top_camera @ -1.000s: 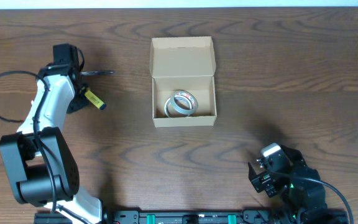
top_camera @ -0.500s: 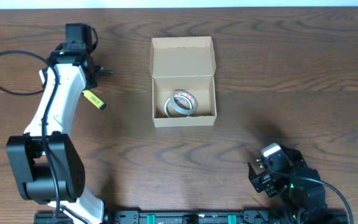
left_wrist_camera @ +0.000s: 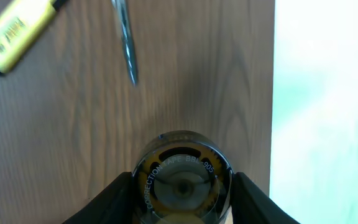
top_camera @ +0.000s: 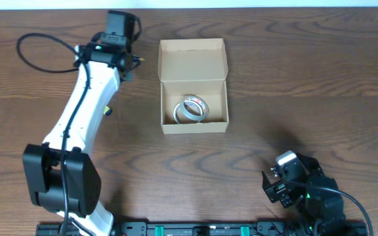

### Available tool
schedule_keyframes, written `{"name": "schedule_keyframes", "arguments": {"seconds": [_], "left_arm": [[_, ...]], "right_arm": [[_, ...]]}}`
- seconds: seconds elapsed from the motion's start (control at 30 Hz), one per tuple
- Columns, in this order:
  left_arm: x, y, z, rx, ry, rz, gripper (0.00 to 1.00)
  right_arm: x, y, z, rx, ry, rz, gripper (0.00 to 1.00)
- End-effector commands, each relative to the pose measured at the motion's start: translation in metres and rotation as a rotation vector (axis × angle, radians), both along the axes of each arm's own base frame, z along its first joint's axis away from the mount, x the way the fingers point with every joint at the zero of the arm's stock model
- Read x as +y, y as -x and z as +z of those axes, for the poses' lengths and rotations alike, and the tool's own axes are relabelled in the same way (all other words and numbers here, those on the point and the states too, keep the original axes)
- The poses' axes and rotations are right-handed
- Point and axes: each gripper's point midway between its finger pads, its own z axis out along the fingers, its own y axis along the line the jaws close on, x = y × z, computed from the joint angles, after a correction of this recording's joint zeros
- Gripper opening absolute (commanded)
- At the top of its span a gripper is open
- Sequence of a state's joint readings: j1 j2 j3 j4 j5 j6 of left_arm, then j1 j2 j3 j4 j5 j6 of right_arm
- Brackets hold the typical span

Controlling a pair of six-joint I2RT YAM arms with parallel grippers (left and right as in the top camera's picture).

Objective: Pack container
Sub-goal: 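Carry the correction tape dispenser with the left gripper into the box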

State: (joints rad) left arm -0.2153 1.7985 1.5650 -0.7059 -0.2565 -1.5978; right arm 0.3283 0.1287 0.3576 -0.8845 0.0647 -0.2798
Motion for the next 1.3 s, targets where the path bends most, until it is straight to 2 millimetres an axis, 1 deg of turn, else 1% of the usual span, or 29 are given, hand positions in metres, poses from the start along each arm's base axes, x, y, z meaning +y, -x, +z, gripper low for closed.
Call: {"name": "schedule_keyframes", "arguments": {"seconds": [0.0,0.17,0.27,0.37,0.43,0.53,0.63,0.8,0.93,1.03,1.27], "left_arm": [[-0.03,0.0,0.023,-0.04,0.01,-0.113,0.41],[-0.077,0.009,0.022,-0.031,0.03,-0.241,0.41],[-0.11,0.02,0.021,-0.022,0.042,-0.338,0.41],[-0.133,0.031,0.019,-0.005,0.047,-0.412,0.41],[-0.145,0.043,0.014,0.032,0.037,-0.45,0.41],[-0.153,0.06,0.005,0.094,0.023,-0.483,0.41],[-0.159,0.081,-0.008,0.18,0.01,-0.519,0.41],[-0.173,0.094,-0.033,0.262,-0.006,-0.558,0.41],[-0.18,0.097,-0.059,0.318,-0.028,-0.572,0.41],[-0.181,0.097,-0.072,0.348,-0.035,-0.564,0.41],[-0.183,0.088,-0.104,0.379,-0.065,-0.554,0.42]], "right_arm": [[-0.003,-0.001,0.0,-0.005,0.001,-0.015,0.99],[-0.003,-0.001,0.0,-0.004,0.001,-0.015,0.99],[-0.003,-0.001,0.0,-0.004,0.001,-0.015,0.99],[-0.003,-0.001,0.0,-0.004,0.001,-0.015,0.99],[-0.003,-0.001,0.0,-0.005,0.001,-0.015,0.99],[-0.003,-0.001,0.0,-0.004,0.001,-0.015,0.99],[-0.003,-0.001,0.0,-0.005,0.001,-0.015,0.99],[-0.003,-0.001,0.0,-0.004,0.001,-0.015,0.99],[-0.003,-0.001,0.0,-0.004,0.001,-0.015,0.99],[-0.003,-0.001,0.0,-0.005,0.001,-0.015,0.99],[-0.003,-0.001,0.0,-0.004,0.001,-0.015,0.99]]}}
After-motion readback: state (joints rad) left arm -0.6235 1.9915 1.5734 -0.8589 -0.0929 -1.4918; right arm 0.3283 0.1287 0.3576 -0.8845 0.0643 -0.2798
